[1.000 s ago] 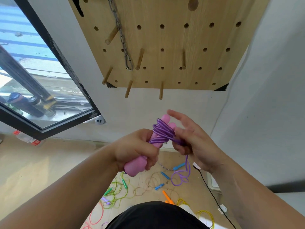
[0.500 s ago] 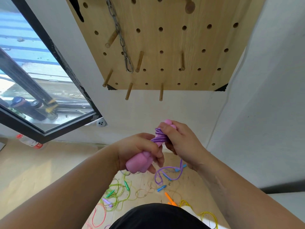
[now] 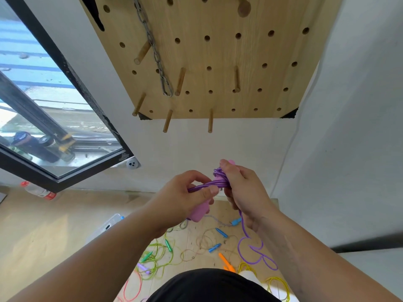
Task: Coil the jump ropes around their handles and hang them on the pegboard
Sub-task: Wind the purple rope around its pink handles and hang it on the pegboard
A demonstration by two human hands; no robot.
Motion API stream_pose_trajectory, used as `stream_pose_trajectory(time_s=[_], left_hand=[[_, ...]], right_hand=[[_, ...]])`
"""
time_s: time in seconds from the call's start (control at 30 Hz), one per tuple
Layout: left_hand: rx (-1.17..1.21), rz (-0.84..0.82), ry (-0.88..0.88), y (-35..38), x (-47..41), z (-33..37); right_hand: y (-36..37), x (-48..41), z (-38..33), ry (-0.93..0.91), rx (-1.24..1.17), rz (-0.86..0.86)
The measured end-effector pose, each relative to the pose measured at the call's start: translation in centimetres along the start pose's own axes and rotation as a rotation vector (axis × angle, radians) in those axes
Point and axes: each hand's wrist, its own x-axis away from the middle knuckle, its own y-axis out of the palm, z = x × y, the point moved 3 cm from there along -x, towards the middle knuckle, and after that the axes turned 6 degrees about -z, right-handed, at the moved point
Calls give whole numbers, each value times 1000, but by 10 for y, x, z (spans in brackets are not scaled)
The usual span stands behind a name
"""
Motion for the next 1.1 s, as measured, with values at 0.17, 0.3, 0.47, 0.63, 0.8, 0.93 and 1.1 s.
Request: stream_pose_trajectory(time_s=[0.17,0.3,0.47,0.63,0.8,0.93,1.1], left_hand=[[45,30,24,6,-9,6],[386,-112,0,6,-7,2],[784,-360,-30,5,1,-10],[907,-516,-70,16,3,-11],[1034,-739,12,29,-2,-9],[1029,-761,-19,21,-9,-9],[776,-376,-174,16,-14,-4]], right_hand=[[-6,1,-3,-76,-21,47],[-13,7,-14,-221,-116,-114],[-21,9,-13,-301,-121,-315],[-25,10,-10,-388,-123,-340],[-23,12,-25,-570,-129,-269],[-17,11,-33,-590,-80,-206],[-13,1,-26,-401,-174,-15]])
